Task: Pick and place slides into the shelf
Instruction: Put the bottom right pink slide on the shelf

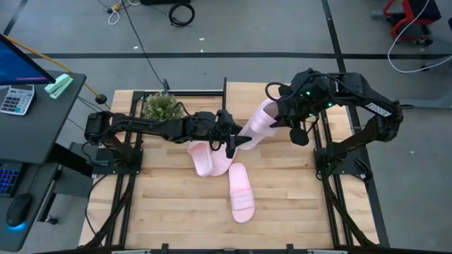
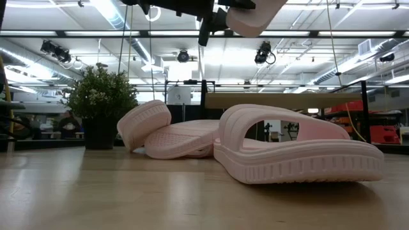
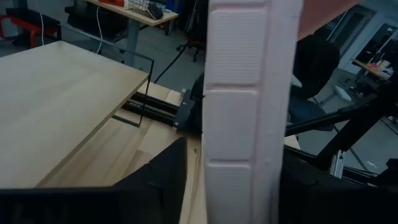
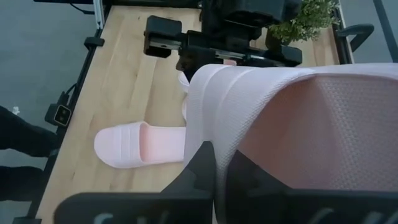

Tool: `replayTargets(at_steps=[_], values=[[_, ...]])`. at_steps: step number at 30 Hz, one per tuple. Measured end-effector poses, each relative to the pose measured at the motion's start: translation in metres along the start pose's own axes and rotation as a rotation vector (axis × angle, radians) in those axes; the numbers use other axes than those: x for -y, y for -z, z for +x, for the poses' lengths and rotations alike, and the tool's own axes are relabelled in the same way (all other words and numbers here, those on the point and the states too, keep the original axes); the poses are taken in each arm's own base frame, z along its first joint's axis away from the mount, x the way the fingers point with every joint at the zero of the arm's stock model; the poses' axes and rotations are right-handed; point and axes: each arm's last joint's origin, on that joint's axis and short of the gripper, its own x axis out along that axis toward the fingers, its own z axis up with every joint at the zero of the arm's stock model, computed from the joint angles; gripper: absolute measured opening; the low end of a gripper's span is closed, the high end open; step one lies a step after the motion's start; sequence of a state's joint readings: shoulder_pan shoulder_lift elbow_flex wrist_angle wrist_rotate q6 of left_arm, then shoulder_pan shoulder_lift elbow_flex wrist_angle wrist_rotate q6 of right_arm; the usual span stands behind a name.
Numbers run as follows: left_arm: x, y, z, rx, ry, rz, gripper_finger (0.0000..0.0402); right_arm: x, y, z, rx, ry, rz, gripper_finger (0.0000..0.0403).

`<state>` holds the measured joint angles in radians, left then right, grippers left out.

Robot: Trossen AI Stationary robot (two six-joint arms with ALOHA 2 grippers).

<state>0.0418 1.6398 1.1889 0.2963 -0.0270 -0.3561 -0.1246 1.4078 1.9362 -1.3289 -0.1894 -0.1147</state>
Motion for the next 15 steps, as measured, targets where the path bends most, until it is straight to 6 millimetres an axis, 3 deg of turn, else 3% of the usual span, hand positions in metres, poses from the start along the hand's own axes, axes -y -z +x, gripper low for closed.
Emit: replayTargets(at_steps=[7, 11, 15], values=[[-0.0002, 0.0001, 0.0, -0.001, -0.003, 0.0, 0.0077, 0.0, 0.0, 0.0, 0.0, 0.001, 0.002, 0.0015], [-0.0001, 0.0001, 0.0, -0.001, -0.002, 0.0, 0.0077, -0.0001, 0.0001, 0.0, -0.001, 0.001, -0.006, 0.0029], [0.0, 0.0, 0.0, 0.0, -0.001, -0.026, 0.0083, -0.0005, 0.0013, -0.0013, -0.006, 0.0, -0.009, 0.0071]])
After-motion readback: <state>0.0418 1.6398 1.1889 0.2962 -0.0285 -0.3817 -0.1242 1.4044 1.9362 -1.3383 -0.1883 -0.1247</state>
